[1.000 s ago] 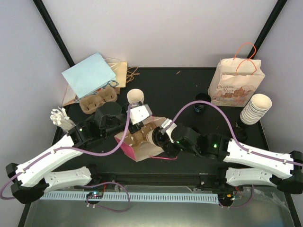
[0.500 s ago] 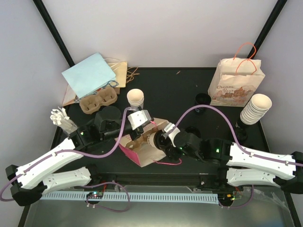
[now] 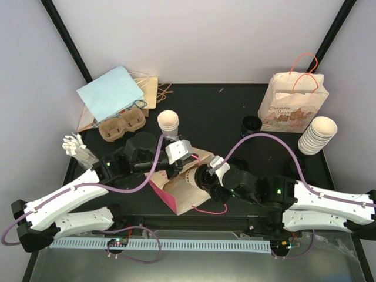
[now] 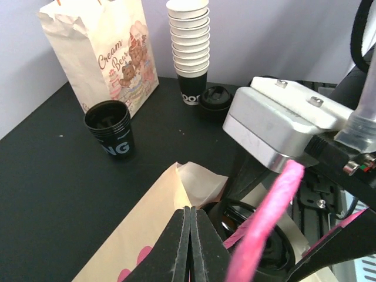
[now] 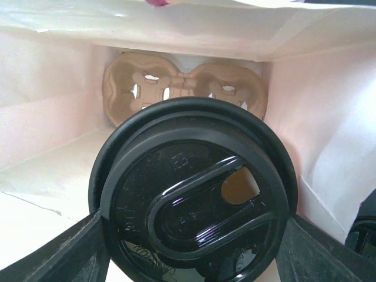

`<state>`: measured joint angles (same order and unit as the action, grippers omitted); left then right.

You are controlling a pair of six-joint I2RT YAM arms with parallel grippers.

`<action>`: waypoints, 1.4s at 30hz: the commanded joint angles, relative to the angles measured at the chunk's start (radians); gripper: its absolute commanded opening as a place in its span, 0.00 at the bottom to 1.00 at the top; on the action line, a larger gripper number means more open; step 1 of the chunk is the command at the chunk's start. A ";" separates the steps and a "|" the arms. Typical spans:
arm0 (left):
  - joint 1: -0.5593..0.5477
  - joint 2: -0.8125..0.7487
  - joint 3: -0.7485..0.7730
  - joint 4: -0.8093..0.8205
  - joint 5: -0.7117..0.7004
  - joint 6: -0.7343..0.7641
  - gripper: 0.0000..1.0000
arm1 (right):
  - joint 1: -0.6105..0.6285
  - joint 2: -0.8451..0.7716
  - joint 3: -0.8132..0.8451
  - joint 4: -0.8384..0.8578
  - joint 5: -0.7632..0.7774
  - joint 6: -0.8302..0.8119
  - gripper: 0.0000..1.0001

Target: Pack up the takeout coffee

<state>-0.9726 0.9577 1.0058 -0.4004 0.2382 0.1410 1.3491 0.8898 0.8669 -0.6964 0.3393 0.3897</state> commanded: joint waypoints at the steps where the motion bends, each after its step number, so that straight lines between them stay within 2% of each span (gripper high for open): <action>1: -0.014 0.004 0.013 -0.002 0.038 -0.023 0.02 | 0.008 0.005 0.031 0.002 0.034 0.014 0.57; 13: -0.025 -0.001 0.020 -0.004 0.002 -0.026 0.01 | 0.008 0.093 0.068 0.110 0.024 0.051 0.56; 27: -0.025 -0.039 0.007 0.039 -0.175 -0.072 0.02 | 0.033 -0.009 -0.162 0.284 0.095 0.035 0.56; 33: -0.025 -0.051 0.001 0.043 -0.174 -0.066 0.02 | 0.112 0.041 -0.158 0.251 0.154 -0.019 0.56; 39: -0.026 -0.062 -0.005 0.008 -0.100 -0.047 0.02 | 0.201 0.112 -0.133 0.229 0.218 -0.104 0.56; 42: -0.026 -0.086 -0.006 -0.030 -0.075 -0.029 0.02 | 0.216 0.143 -0.113 0.247 0.183 -0.150 0.56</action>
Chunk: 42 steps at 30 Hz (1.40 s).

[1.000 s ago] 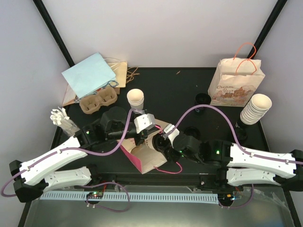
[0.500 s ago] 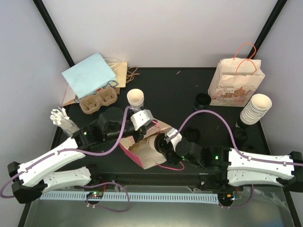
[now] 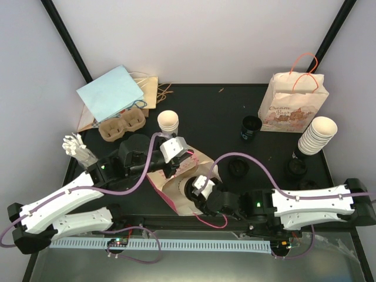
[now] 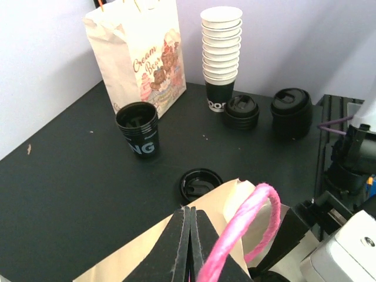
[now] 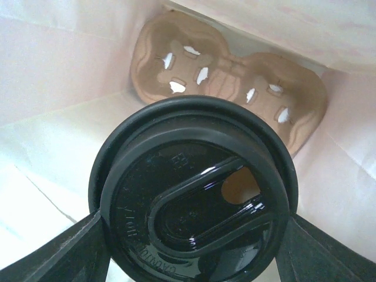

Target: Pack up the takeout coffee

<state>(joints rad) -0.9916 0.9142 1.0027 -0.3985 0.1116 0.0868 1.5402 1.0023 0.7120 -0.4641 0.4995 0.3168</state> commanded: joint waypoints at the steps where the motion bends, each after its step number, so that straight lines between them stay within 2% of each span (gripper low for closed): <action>1: -0.007 -0.053 -0.004 -0.048 0.061 0.034 0.02 | 0.031 0.044 0.053 0.013 0.026 -0.091 0.56; 4: -0.007 -0.092 -0.010 -0.090 0.076 0.050 0.02 | 0.043 0.101 0.098 -0.020 0.033 -0.141 0.54; 15: -0.007 -0.200 -0.051 -0.172 0.057 0.077 0.01 | 0.163 0.300 0.230 -0.131 0.140 -0.311 0.55; 23: -0.007 -0.213 -0.049 -0.207 0.054 0.111 0.02 | 0.165 0.334 0.245 -0.176 0.175 -0.430 0.59; 28: -0.007 -0.215 -0.051 -0.212 0.071 0.123 0.02 | 0.164 0.328 0.231 -0.150 0.164 -0.542 0.59; 35: -0.007 -0.210 -0.053 -0.208 0.078 0.131 0.02 | 0.150 0.380 0.243 -0.056 0.366 -0.678 0.57; 42: -0.006 -0.207 -0.051 -0.198 0.093 0.131 0.02 | 0.108 0.411 0.256 -0.052 0.412 -0.728 0.57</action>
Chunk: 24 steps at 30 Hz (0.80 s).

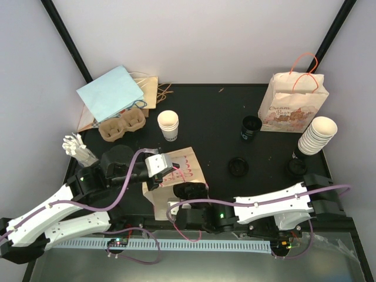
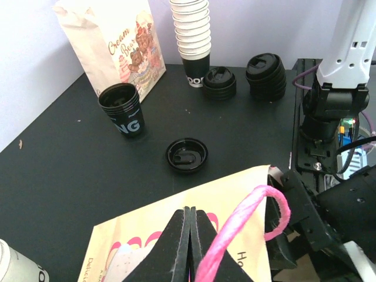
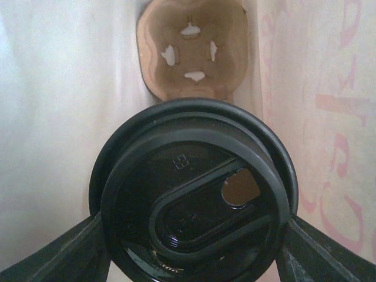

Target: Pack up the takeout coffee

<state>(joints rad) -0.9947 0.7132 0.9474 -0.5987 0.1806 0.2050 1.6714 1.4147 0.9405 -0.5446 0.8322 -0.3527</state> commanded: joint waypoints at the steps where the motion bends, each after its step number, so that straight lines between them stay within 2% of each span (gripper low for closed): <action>1: -0.004 -0.006 0.004 0.004 0.027 0.013 0.02 | -0.030 -0.002 0.028 0.032 0.082 -0.065 0.57; 10: -0.004 0.024 0.000 0.046 0.010 -0.001 0.01 | -0.036 0.007 0.112 -0.025 0.034 -0.050 0.57; 24: -0.004 0.046 0.014 0.097 0.025 -0.006 0.02 | -0.037 0.056 0.090 0.029 0.016 -0.130 0.57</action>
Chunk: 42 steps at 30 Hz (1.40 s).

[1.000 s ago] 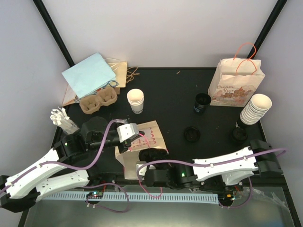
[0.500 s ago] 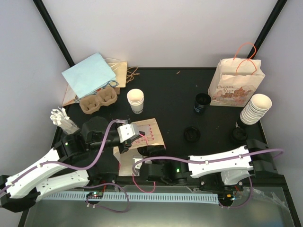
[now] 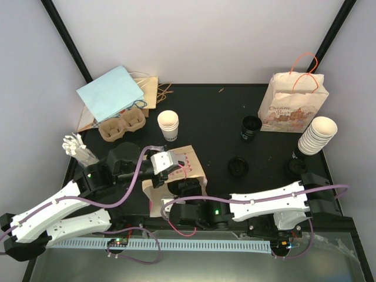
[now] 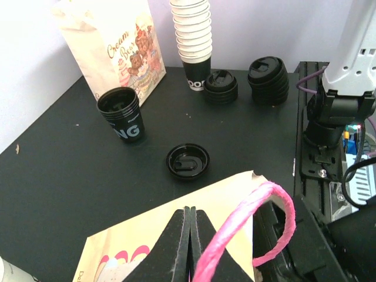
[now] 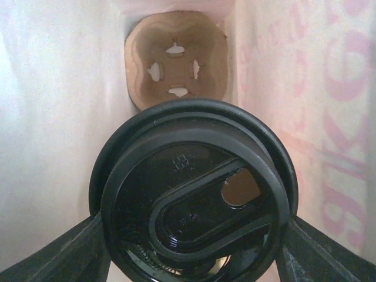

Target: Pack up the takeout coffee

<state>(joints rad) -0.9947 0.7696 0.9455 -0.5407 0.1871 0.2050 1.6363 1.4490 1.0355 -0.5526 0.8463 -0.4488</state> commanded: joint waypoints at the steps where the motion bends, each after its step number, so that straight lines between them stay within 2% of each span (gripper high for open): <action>1: -0.004 -0.010 0.017 0.039 0.020 -0.006 0.02 | -0.003 0.027 -0.006 0.040 0.001 -0.038 0.57; 19: -0.004 -0.033 0.015 0.018 0.067 -0.005 0.02 | -0.054 0.051 -0.064 0.042 0.020 0.003 0.57; 30: -0.004 -0.070 0.038 -0.005 0.074 -0.029 0.09 | -0.055 0.048 -0.080 0.060 0.032 -0.004 0.57; 37: -0.004 -0.093 0.066 -0.032 0.082 -0.046 0.24 | -0.056 0.054 -0.089 0.081 0.046 -0.023 0.57; 40: -0.004 -0.100 0.081 -0.033 0.093 -0.062 0.42 | -0.059 0.054 -0.091 0.083 0.047 -0.026 0.57; 42: -0.004 -0.102 0.095 -0.034 0.109 -0.082 0.61 | -0.061 0.052 -0.092 0.084 0.047 -0.028 0.57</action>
<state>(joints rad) -0.9947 0.6861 0.9775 -0.5735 0.2531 0.1661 1.5810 1.5082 0.9531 -0.4931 0.8581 -0.4667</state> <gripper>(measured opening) 0.449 0.720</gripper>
